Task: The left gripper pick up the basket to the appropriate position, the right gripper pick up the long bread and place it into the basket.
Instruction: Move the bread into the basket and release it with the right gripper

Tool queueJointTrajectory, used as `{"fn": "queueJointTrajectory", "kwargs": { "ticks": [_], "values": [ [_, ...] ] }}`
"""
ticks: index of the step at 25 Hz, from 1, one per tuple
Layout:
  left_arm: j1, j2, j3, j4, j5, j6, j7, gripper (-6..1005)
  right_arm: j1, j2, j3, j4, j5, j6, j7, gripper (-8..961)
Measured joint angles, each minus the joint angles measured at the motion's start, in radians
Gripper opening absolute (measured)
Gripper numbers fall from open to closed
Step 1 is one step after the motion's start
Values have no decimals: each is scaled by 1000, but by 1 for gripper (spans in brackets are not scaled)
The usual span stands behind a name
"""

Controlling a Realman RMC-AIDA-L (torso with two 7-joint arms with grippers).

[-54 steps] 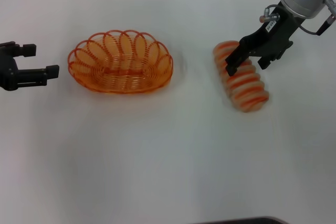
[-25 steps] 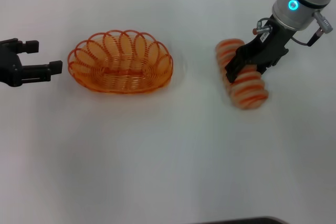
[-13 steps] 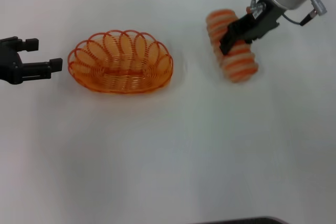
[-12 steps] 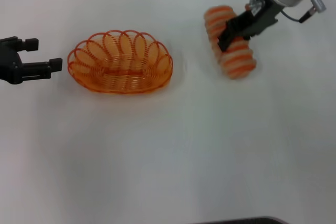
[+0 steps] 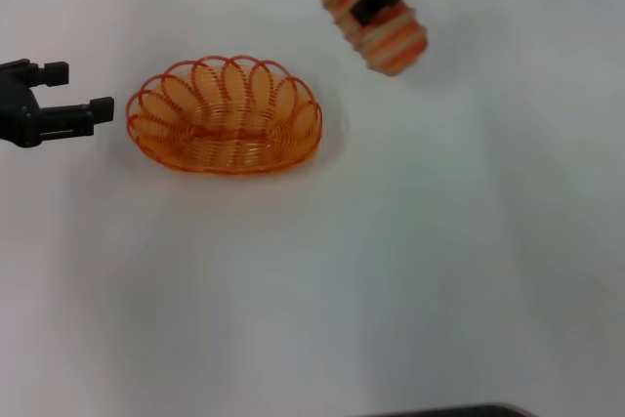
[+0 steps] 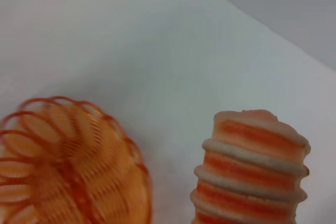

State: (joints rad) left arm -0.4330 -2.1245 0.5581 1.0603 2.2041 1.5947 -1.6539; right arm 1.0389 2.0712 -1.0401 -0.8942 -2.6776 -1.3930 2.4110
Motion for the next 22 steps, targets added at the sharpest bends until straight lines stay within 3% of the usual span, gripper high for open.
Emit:
{"fn": "queueJointTrajectory", "kwargs": {
  "ticks": [6, 12, 17, 22],
  "values": [
    [11, 0, 0, 0, -12, 0, 0, 860, 54, -12, 1, -2, 113, -60, -228, 466],
    [20, 2, -3, 0, -12, -1, -2, 860, 107, 14, -25, 3, 129, -113, -362, 408],
    [24, 0, -6, 1, -17, -2, -3, 860, 113, 22, -158, 8, 196, -104, -375, 388],
    [23, 0, -14, 4, -31, -3, -3, 860, 100, 25, -219, 23, 220, -63, -375, 369]
  ]
}}
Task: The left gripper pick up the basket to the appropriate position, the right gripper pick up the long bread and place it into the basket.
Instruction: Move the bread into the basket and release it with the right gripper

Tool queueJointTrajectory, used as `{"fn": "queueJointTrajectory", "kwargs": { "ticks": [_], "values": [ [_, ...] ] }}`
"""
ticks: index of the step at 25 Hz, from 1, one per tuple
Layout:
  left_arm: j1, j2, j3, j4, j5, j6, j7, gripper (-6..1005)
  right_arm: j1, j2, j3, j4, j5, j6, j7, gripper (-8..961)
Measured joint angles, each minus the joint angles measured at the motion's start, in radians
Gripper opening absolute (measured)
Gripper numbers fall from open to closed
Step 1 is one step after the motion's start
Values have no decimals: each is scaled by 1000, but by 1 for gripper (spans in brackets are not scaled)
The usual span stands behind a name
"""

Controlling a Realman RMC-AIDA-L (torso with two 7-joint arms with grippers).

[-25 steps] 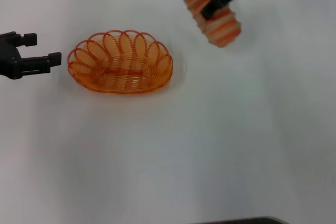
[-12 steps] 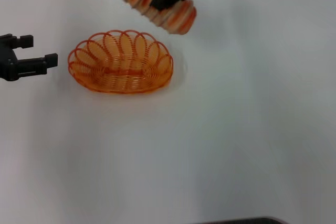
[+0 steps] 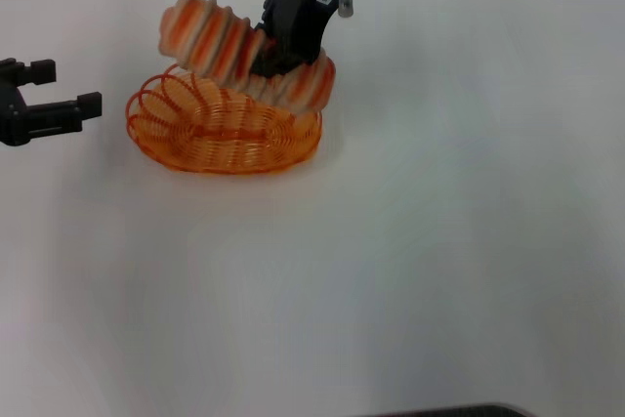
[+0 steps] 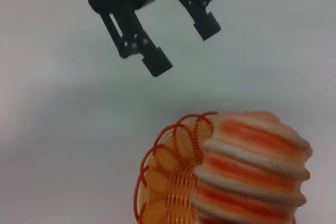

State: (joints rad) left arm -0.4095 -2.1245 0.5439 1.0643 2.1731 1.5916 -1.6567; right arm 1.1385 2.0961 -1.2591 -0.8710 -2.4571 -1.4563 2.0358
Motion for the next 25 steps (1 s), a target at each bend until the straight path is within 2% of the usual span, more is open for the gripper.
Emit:
{"fn": "queueJointTrajectory", "kwargs": {
  "ticks": [7, 9, 15, 20, 25],
  "values": [
    [-5, 0, -3, -3, -1, 0, 0, 860, 0, 2, -38, 41, 20, 38, 0, 318],
    [-6, 0, -3, -3, -1, 0, 0, 860, 2, 2, -44, 47, 30, 45, -1, 272],
    [-8, 1, 1, -3, -4, 0, 0, 860, -2, 2, -50, 57, 40, 82, 0, 296],
    [-8, 2, -1, -5, -4, -1, 4, 860, -2, 2, -50, 63, 53, 91, -1, 553],
    [-8, 3, 2, -5, -4, -4, 6, 860, -8, 2, -49, 64, 71, 100, -3, 676]
  ]
}}
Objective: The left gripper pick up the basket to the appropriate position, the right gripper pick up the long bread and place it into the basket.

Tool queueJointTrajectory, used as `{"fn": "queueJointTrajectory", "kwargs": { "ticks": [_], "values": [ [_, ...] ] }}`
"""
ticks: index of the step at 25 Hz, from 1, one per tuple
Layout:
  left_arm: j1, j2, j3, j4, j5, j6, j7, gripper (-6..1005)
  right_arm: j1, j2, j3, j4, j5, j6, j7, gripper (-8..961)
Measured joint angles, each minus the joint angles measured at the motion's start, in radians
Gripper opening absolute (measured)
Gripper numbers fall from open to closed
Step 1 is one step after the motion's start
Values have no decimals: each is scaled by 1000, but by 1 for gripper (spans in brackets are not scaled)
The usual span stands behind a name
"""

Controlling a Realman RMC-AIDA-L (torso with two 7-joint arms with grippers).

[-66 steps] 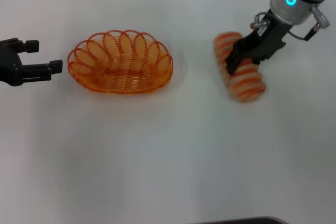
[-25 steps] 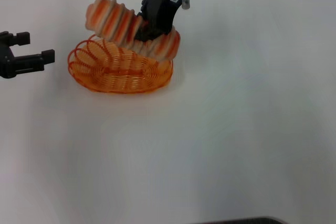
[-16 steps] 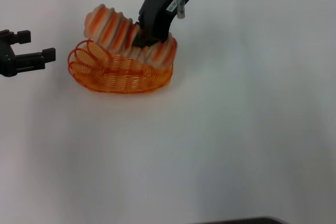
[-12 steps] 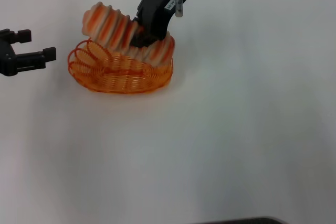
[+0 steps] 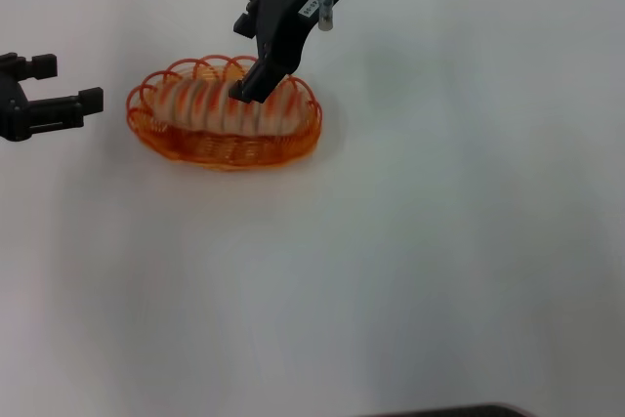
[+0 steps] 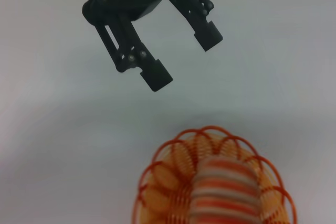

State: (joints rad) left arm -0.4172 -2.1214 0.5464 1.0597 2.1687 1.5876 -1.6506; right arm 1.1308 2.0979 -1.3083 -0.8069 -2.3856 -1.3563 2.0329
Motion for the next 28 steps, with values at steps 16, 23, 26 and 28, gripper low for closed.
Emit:
{"fn": "queueJointTrajectory", "kwargs": {
  "ticks": [16, 23, 26, 28],
  "values": [
    [17, 7, -2, -38, 7, -7, 64, 860, -325, -14, 217, -151, 298, -86, -196, 938],
    [32, 0, -4, -51, 4, -4, 91, 860, -555, -14, 269, -150, 426, -110, -370, 938],
    [39, -4, -4, -56, 1, -1, 93, 860, -660, -9, 269, -144, 473, -112, -467, 938],
    [42, -4, -4, -68, 1, -1, 96, 860, -717, -6, 265, -136, 486, -110, -521, 938]
  ]
}}
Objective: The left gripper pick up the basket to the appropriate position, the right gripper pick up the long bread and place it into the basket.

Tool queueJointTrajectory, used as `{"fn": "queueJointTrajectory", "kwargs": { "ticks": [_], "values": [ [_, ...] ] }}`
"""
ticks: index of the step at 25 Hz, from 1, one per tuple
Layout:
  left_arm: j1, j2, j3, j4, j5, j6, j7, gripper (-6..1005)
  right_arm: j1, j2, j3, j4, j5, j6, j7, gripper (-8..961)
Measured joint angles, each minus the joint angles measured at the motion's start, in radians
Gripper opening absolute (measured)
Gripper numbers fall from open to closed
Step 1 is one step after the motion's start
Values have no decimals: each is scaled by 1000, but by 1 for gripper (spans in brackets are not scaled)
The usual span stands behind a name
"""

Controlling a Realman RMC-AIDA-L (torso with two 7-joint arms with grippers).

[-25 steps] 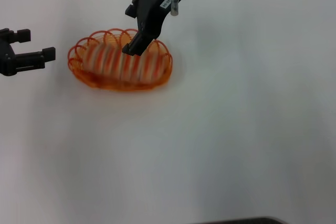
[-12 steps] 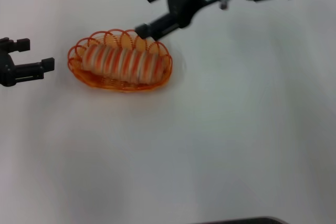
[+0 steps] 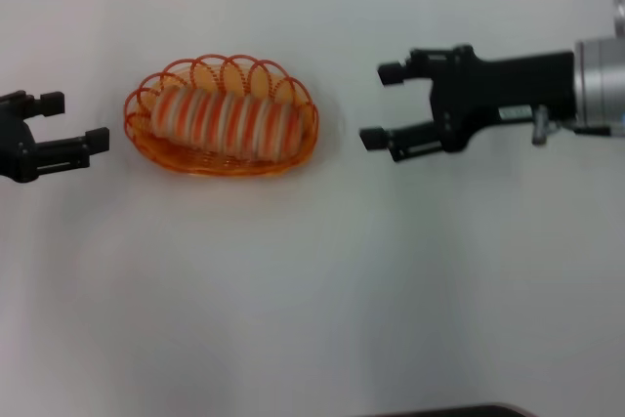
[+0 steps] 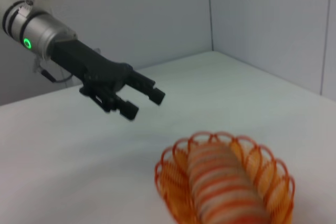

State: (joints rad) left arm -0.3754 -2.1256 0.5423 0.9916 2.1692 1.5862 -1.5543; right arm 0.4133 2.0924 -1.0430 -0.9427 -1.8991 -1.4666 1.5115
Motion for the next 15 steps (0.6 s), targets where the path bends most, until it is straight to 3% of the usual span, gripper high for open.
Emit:
{"fn": "queueJointTrajectory", "kwargs": {
  "ticks": [5, 15],
  "values": [
    [5, 3, 0, -56, 5, -12, 36, 861, -77, 0, 5, 59, 12, 3, -86, 938],
    [17, 2, 4, -79, 33, -12, 49, 861, -90, -3, 3, 85, 7, 6, -120, 938]
  ]
}}
